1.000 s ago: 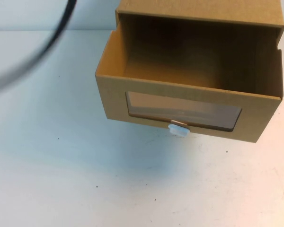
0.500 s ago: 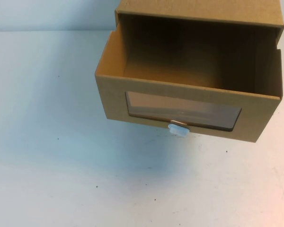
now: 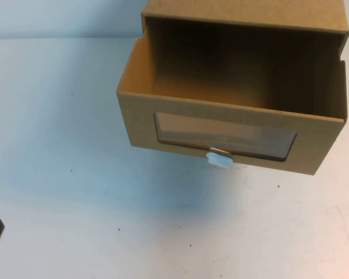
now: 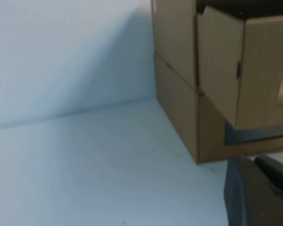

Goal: Open the shoe box
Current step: 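Pull the top drawer of the cardboard box fully open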

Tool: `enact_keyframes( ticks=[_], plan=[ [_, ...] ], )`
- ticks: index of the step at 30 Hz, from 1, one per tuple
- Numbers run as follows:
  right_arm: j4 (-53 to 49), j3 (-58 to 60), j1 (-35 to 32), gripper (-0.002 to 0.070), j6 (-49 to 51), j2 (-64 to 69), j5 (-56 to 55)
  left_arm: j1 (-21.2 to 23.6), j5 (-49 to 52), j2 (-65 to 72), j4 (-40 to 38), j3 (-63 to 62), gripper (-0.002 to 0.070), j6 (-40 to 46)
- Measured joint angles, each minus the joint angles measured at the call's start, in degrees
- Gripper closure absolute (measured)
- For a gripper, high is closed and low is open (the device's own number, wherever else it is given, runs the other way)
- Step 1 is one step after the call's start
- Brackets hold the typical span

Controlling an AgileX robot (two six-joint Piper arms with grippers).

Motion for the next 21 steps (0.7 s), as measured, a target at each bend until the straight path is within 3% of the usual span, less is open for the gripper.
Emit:
enact_keyframes(
  ticks=[7,21],
  plan=[
    [0.5,0.09,0.0,0.0689,0.0,0.0,-1.22,0.0,-5.4,0.0,-0.23,8.57,0.0679,0.09],
    [4.65,0.09,0.0,0.069,0.0,0.0,-4.06,0.0,-5.08,0.0,-0.3,9.11,0.0679,0.09]
  ],
)
